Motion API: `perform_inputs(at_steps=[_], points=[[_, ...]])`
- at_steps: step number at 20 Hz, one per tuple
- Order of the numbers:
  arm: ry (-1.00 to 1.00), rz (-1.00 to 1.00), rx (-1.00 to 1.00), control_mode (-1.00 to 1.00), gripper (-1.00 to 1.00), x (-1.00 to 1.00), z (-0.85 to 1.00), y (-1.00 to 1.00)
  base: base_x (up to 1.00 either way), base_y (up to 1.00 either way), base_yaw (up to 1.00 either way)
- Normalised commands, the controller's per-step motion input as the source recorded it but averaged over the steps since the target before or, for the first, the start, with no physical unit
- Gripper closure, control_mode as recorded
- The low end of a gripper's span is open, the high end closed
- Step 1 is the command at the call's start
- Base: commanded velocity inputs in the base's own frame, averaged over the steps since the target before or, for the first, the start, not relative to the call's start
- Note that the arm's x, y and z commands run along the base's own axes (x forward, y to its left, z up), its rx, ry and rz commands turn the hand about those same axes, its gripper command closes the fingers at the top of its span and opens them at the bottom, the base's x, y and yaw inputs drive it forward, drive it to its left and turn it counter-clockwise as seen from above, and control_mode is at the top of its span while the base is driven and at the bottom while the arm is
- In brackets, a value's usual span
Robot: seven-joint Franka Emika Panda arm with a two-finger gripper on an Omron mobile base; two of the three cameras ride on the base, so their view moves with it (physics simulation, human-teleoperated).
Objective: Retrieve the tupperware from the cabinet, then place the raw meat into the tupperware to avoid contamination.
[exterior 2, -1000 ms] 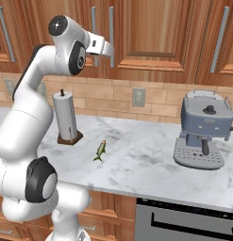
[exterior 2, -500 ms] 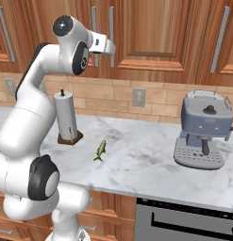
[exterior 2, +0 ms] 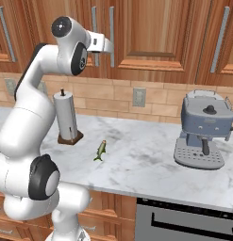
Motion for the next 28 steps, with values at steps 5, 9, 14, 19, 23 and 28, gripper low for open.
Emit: perform_inputs(at_steps=[5, 9, 14, 19, 23, 28], points=[[0.00, 0.01, 0.00, -1.00, 1.00, 0.13, -0.03, 0.06, 0.00, 0.00, 0.00], [0.00, 0.00, 0.01, -1.00, 1.00, -0.47, 0.00, 0.01, 0.00, 0.00, 0.00], [0.03, -0.01, -0.03, -1.00, 1.00, -0.62, 0.00, 0.30, 0.00, 0.00, 0.00], [0.01, -0.01, -0.10, -1.00, 1.00, -0.60, 0.00, 0.57, 0.00, 0.00, 0.00], [0.01, -0.02, -0.11, -1.00, 1.00, -0.53, 0.00, 0.59, 0.00, 0.00, 0.00], [0.00, -0.05, -0.10, -1.00, 1.00, -0.50, 0.00, 0.63, 0.00, 0.00, 0.00]])
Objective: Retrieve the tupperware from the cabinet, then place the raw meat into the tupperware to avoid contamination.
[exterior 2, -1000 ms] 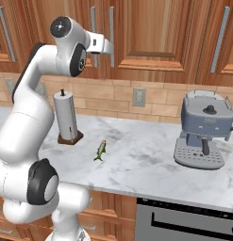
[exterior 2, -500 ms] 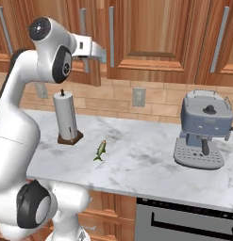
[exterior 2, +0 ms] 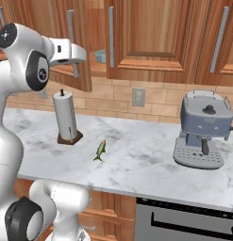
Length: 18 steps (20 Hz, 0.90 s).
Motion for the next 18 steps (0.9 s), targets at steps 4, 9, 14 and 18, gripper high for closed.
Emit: perform_inputs(at_steps=[4, 9, 14, 18], points=[[0.00, -0.10, -0.10, -1.00, 1.00, -0.47, 0.00, 0.66, 0.00, 0.00, 0.00], [0.00, -0.11, -0.08, -1.00, 1.00, -0.40, 0.00, 0.58, 0.00, 0.00, 0.00], [0.00, -0.12, -0.04, -1.00, 1.00, -0.40, 0.00, 0.30, 0.00, 0.00, 0.00], [-0.02, -0.08, 0.00, -1.00, -1.00, -0.54, 0.00, 0.05, 0.00, 0.00, 0.00]])
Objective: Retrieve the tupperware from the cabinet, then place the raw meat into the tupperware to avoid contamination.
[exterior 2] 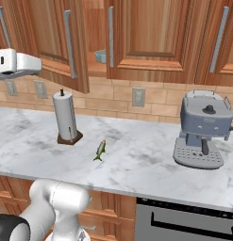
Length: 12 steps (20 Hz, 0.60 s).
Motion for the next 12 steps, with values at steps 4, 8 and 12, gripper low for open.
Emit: perform_inputs(at_steps=[4, 8, 12], points=[[-0.01, -0.07, 0.00, -1.00, -1.00, -0.51, 0.00, -0.01, 0.00, 0.00, 0.00], [0.00, -0.06, 0.09, -1.00, -1.00, -0.39, 0.05, -0.32, 0.00, 0.00, 0.00], [0.02, -0.01, 0.36, -1.00, -1.00, -0.10, 0.18, -0.66, 0.00, 0.00, 0.00]])
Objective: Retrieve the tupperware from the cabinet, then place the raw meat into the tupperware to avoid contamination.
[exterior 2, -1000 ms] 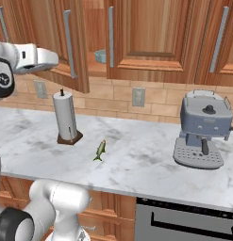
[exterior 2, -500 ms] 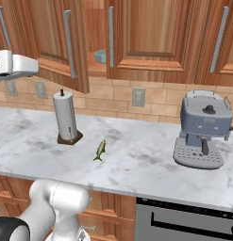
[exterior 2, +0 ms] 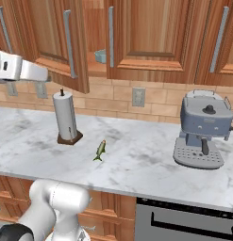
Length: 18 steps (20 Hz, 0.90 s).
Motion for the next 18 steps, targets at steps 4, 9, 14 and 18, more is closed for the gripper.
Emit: perform_inputs(at_steps=[4, 9, 14, 18], points=[[0.00, 0.00, 0.45, -1.00, -1.00, 0.00, 0.16, -0.68, 0.00, 0.00, 0.00], [0.00, 0.00, 0.44, -1.00, -1.00, 0.00, 0.02, -0.66, 0.00, 0.00, 0.00], [0.00, 0.00, 0.47, -1.00, -1.00, 0.00, -0.03, -0.51, 0.00, 0.00, 0.00], [0.00, -0.01, 0.42, -1.00, -1.00, 0.14, -0.17, -0.42, 0.00, 0.00, 0.00]])
